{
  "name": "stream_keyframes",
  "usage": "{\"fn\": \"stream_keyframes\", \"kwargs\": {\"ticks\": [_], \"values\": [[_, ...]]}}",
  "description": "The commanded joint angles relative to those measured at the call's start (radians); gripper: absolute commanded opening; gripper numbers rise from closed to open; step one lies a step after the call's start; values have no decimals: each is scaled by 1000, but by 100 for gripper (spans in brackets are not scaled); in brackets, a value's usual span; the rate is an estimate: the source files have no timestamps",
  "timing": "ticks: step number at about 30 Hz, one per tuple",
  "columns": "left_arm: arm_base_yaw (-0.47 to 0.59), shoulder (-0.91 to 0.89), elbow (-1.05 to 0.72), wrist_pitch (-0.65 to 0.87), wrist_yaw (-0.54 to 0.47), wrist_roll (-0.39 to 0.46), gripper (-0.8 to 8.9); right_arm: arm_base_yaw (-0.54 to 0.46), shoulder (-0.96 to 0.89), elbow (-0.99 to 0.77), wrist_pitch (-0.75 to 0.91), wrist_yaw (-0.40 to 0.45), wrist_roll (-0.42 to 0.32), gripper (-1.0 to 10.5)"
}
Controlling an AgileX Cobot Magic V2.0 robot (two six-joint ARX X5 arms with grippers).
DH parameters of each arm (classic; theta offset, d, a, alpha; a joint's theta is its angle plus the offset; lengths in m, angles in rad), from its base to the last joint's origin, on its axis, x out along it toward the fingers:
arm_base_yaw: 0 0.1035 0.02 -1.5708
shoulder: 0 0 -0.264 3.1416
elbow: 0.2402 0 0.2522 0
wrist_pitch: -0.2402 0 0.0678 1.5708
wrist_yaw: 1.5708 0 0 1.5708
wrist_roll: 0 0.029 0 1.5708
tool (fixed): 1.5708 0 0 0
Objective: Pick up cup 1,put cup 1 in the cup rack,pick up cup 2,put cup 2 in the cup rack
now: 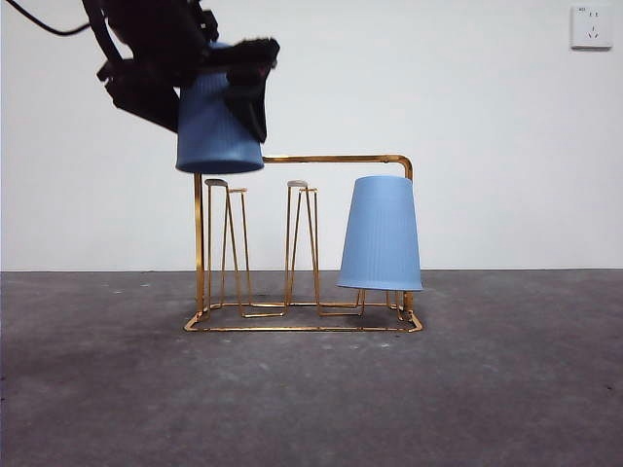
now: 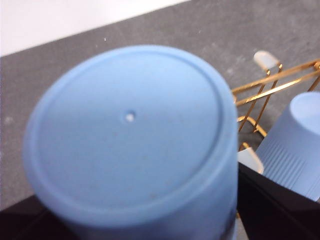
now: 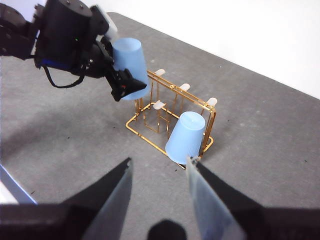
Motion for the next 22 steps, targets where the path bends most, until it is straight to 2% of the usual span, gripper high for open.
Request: {"fn": "stream_keyframes", "kwargs": {"ticks": [1, 11, 22], "values": [[8, 26, -6, 10, -7, -13, -7, 0, 0, -4, 4, 11, 11, 189], [21, 95, -6, 23, -5, -16, -7, 0, 0, -4, 2, 12, 11, 189], [19, 184, -8, 23, 1, -59, -7, 0, 0, -4, 2, 14, 11, 188]]}}
